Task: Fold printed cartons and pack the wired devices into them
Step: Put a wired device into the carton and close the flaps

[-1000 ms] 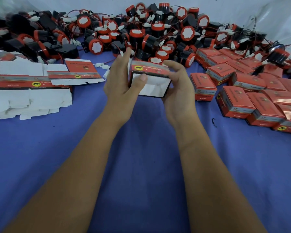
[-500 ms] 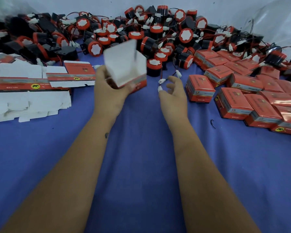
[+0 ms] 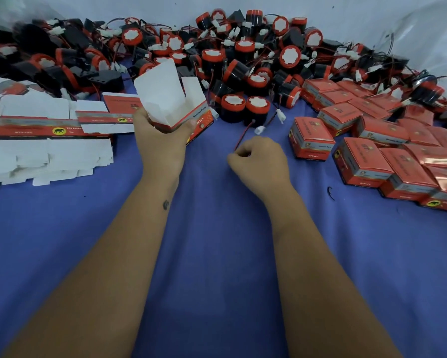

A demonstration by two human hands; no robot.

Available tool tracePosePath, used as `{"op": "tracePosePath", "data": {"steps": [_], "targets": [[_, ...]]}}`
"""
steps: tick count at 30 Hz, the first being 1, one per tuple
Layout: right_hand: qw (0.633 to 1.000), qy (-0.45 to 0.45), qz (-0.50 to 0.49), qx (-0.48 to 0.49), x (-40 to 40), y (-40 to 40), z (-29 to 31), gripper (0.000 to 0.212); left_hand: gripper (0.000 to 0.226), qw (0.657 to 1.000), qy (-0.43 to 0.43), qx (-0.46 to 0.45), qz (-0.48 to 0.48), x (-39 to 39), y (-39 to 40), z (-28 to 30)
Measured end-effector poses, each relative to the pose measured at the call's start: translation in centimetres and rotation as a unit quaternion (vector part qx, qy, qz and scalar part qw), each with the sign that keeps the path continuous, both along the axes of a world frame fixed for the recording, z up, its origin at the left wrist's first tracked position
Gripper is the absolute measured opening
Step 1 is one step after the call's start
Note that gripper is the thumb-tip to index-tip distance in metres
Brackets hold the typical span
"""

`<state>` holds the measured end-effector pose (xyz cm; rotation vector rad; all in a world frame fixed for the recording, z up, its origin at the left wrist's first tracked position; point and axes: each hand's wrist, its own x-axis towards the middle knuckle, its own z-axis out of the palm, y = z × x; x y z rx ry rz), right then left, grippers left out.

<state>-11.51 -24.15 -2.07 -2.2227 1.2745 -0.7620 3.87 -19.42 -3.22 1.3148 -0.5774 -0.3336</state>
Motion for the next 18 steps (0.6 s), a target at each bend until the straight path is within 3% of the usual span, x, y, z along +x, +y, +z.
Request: {"op": "tracePosePath", "data": {"steps": [4,7,9,12,14,16,18], "targets": [[0.986,-0.089,0.069,0.121,0.3,1.6,0.6,0.029,0.055,1.000,-0.008,-0.001,-0.003,-0.1,0.0,-0.1],[0.990,-0.125,-0.032,0.052,0.7,0.8,0.6,0.031,0.055,1.000,-0.013,0.009,-0.011,-0.2,0.1,-0.1],[0.992,-0.080,-0.100,-0.005,0.6,-0.3,0.3,0.005,0.054,0.999,-0.017,0.016,-0.022,-0.3,0.1,0.0],[0.993,0.022,-0.112,0.041,-0.1,-2.2,0.3,0.049,0.056,0.999,-0.026,0.024,-0.033,-0.3,0.0,-0.1],[0.990,0.083,-0.089,0.070,-0.2,-3.1,0.7,0.064,0.056,0.998,-0.035,0.031,-0.038,-0.5,0.0,-0.1],[0.985,0.118,-0.072,0.102,-0.2,-4.4,1.1,0.065,0.052,0.998,-0.022,0.032,-0.040,-0.9,0.3,0.6],[0.981,0.142,-0.070,0.115,0.0,-5.2,1.4,0.052,0.043,0.993,0.069,-0.040,-0.085,-1.2,0.7,1.8]]}}
